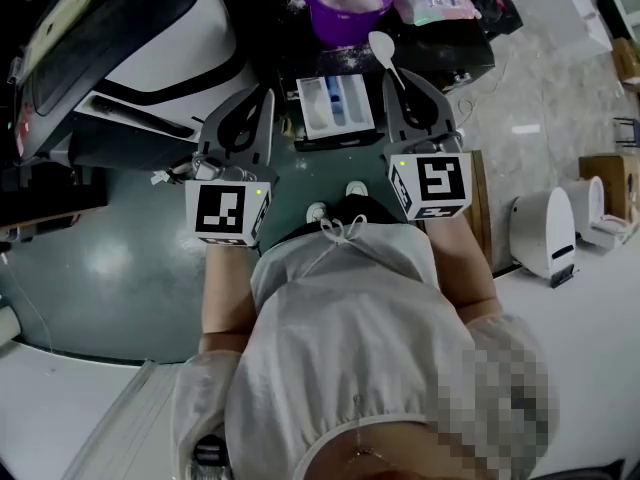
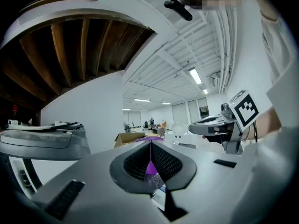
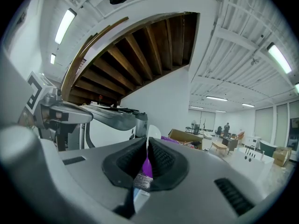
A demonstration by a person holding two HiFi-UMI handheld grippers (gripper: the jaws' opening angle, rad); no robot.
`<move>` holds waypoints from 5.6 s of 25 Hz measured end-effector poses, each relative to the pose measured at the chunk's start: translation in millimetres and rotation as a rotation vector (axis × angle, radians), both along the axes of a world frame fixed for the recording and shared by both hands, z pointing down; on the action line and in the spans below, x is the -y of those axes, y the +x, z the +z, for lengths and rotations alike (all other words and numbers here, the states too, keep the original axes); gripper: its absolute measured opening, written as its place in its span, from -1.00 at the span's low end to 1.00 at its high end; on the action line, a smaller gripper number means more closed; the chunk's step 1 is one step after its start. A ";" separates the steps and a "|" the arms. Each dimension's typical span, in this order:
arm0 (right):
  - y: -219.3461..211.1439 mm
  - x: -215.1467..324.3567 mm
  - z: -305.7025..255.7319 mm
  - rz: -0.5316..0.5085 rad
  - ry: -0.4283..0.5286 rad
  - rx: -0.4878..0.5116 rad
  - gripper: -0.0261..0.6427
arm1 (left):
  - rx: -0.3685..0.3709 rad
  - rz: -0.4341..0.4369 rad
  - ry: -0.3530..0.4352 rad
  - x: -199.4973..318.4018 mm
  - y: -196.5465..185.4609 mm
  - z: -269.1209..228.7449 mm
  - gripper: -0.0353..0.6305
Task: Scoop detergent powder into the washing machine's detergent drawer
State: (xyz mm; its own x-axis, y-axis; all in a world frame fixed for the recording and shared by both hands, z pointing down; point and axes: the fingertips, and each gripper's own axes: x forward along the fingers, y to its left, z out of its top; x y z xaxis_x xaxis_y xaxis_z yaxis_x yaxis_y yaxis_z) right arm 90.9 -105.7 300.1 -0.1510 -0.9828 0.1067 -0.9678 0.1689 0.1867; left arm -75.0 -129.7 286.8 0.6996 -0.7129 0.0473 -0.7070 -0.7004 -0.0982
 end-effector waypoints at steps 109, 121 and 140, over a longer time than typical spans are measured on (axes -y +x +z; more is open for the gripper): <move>49.5 210.9 57.7 -0.629 -1.103 0.720 -0.89 | 0.082 -0.123 0.026 120.1 57.3 1.3 -0.83; 55.1 206.0 31.2 -0.655 -0.981 0.956 -0.89 | 0.107 -0.103 0.017 135.4 85.2 -7.3 -0.83; 31.6 143.0 24.8 -0.641 -0.927 1.175 -0.89 | 0.116 -0.069 -0.008 110.2 79.9 -0.7 -0.83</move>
